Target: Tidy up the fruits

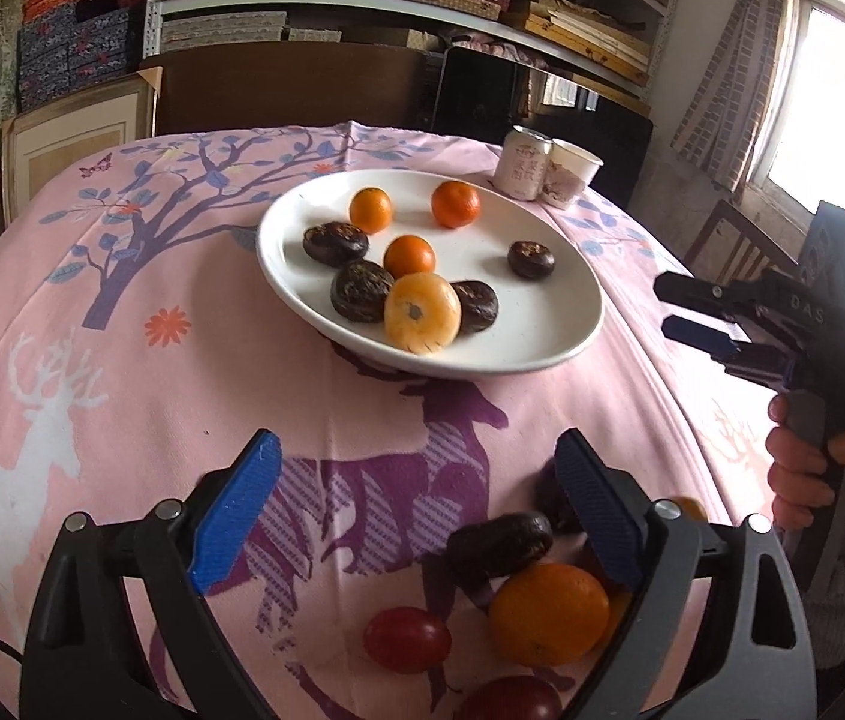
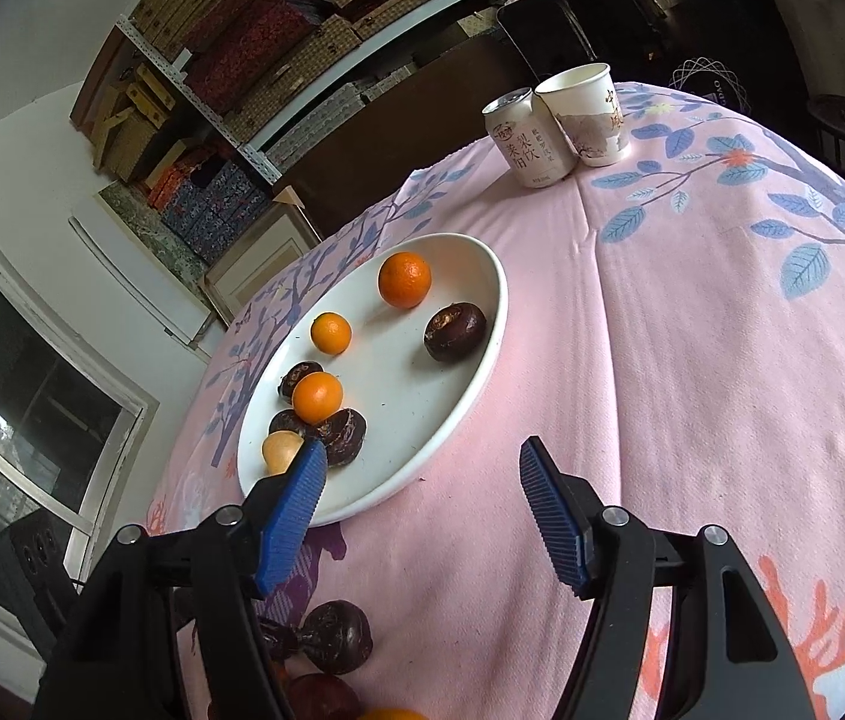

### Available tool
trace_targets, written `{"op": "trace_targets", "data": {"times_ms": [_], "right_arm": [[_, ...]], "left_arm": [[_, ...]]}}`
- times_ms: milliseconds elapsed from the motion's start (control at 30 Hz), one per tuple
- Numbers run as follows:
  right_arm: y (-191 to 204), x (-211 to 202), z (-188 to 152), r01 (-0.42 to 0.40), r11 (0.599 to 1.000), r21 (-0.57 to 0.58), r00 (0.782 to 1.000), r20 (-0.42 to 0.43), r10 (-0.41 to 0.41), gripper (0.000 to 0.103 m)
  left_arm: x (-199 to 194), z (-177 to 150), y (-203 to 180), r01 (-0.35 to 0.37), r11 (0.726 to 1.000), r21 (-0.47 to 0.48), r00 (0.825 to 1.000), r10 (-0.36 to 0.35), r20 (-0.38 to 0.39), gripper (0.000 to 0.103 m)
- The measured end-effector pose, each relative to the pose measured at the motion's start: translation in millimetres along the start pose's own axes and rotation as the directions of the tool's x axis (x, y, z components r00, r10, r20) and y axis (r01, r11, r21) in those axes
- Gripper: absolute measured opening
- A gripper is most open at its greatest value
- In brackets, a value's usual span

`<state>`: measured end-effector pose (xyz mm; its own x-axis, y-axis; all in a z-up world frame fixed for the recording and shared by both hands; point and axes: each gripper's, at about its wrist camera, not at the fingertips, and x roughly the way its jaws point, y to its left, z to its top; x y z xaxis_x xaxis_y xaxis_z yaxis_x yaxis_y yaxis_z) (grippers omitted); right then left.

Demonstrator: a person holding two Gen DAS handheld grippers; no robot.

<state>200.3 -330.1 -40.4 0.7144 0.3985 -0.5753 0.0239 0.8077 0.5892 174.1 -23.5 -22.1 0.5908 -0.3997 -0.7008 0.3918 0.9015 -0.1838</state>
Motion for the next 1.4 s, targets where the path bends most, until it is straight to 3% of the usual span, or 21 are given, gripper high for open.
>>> {"op": "trace_targets", "data": {"times_ms": [167,300,367,433,500,533,600,667,833,967,1067,1133,1233,1300,1333,1400], "right_arm": [[-0.8,1.0,-0.7,0.003,1.0,0.0,1.0,-0.008,-0.003,0.068],[-0.8,1.0,-0.7,0.004,1.0,0.002,1.0,-0.009,-0.004,0.068],[-0.7,0.8,-0.8,0.003,1.0,0.003,1.0,-0.008,-0.003,0.068],[-1.0,1.0,-0.7,0.004,1.0,0.003,1.0,-0.008,-0.003,0.068],[-1.0,1.1,-0.8,0.003,1.0,0.004,1.0,-0.009,-0.003,0.068],[-1.0,0.8,-0.7,0.0,1.0,0.005,1.0,-0.009,0.0,0.068],[-1.1,-0.7,0.0,-0.007,1.0,0.004,1.0,-0.007,0.007,0.068],[0.0,-1.8,0.1,-0.01,1.0,0.0,1.0,-0.004,0.01,0.068],[0.6,-2.5,-0.2,-0.01,1.0,0.001,1.0,-0.007,0.011,0.068],[1.7,-2.3,-0.9,-0.008,1.0,-0.002,1.0,-0.009,0.008,0.068],[0.8,-1.0,-0.8,-0.006,1.0,0.002,1.0,-0.016,0.006,0.068],[0.7,-0.1,-0.8,-0.005,1.0,0.002,1.0,-0.02,0.005,0.069],[0.8,0.8,-0.5,-0.005,1.0,0.002,1.0,-0.026,0.005,0.07],[1.2,1.0,-0.6,-0.006,1.0,0.002,1.0,-0.028,0.006,0.071],[1.4,1.4,-1.0,-0.007,1.0,0.001,1.0,-0.03,0.007,0.071],[1.9,2.0,-1.3,-0.01,1.0,-0.001,0.999,-0.033,0.01,0.071]], "left_arm": [[-1.6,-16.3,-9.6,0.059,0.997,0.054,0.997,-0.056,-0.046,0.092],[11.2,-20.7,-16.1,-0.002,0.995,0.102,0.996,0.011,-0.087,0.097],[11.8,-18.3,-7.1,-0.011,0.998,0.065,0.996,0.016,-0.086,0.099],[10.4,-15.4,7.9,-0.104,0.994,0.02,0.992,0.105,-0.066,0.099],[10.8,-12.4,29.1,-0.239,0.97,-0.037,0.97,0.237,-0.062,0.098],[8.6,-11.7,40.3,-0.266,0.961,-0.082,0.963,0.261,-0.063,0.098],[-2.5,-10.9,55.9,-0.199,0.965,-0.17,0.98,0.198,-0.027,0.098],[-10.9,-9.2,58.5,-0.167,0.968,-0.189,0.985,0.172,0.014,0.098],[-6.3,-5.8,35.4,-0.127,0.987,-0.1,0.991,0.13,0.021,0.098],[11.0,-6.3,14.1,-0.081,0.997,-0.016,0.996,0.081,-0.04,0.098],[21.2,-4.5,-0.1,-0.101,0.993,0.052,0.992,0.105,-0.064,0.098],[27.5,0.5,-0.9,-0.079,0.995,0.057,0.992,0.084,-0.094,0.098],[40.8,3.8,7.6,0.025,1.0,-0.006,0.985,-0.026,-0.17,0.098],[45.9,2.2,9.7,0.108,0.993,-0.042,0.972,-0.114,-0.207,0.098],[47.7,0.5,6.8,0.154,0.987,-0.042,0.962,-0.159,-0.223,0.099],[49.7,-2.2,-6.9,0.177,0.984,0.019,0.956,-0.167,-0.242,0.099]]}}
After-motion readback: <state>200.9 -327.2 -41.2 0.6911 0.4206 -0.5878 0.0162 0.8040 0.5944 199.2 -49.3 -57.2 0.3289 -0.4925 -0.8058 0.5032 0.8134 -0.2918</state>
